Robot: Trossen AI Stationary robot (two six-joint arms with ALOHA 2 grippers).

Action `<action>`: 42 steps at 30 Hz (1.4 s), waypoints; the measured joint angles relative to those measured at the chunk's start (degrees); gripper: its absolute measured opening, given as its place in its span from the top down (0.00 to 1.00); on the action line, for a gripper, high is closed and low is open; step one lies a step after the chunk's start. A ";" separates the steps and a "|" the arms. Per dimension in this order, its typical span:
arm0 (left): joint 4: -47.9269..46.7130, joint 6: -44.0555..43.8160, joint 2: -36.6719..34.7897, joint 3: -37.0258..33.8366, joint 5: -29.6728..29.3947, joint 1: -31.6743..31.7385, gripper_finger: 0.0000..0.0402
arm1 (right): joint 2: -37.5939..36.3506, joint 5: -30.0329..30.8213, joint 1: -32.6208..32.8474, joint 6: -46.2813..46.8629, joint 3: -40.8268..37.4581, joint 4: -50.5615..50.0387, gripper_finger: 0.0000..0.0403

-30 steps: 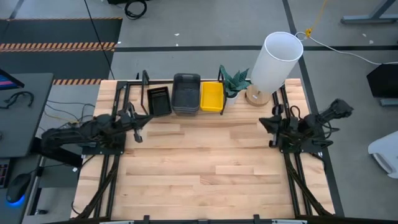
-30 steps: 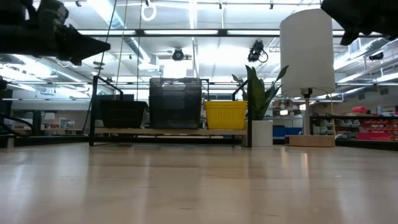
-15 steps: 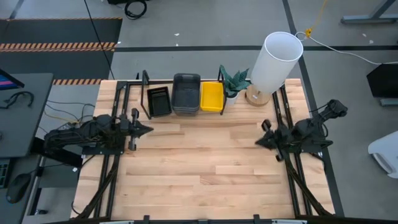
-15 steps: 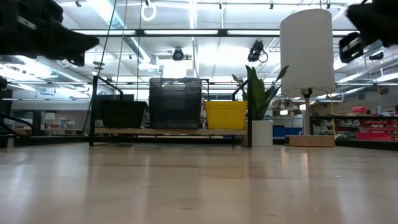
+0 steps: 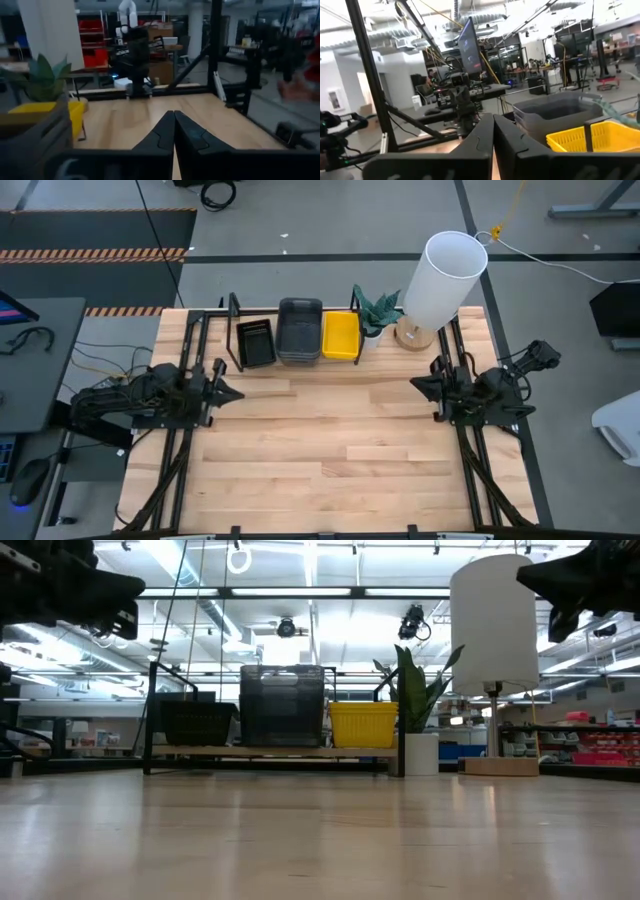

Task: Stack baskets on shelf by color
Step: Return to Home Position

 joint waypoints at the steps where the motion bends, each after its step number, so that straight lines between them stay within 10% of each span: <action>1: 0.09 -1.35 0.00 0.00 -0.18 0.00 0.97 | 0.00 0.05 0.00 -0.66 0.00 0.00 0.97; 9: -0.04 -12.74 0.00 0.00 -0.31 0.00 0.90 | 0.00 0.08 0.00 -2.34 0.00 0.00 0.96; 42: -0.04 -12.72 0.00 -0.02 -0.31 0.00 0.93 | 0.00 0.06 0.00 -2.42 0.00 0.00 0.96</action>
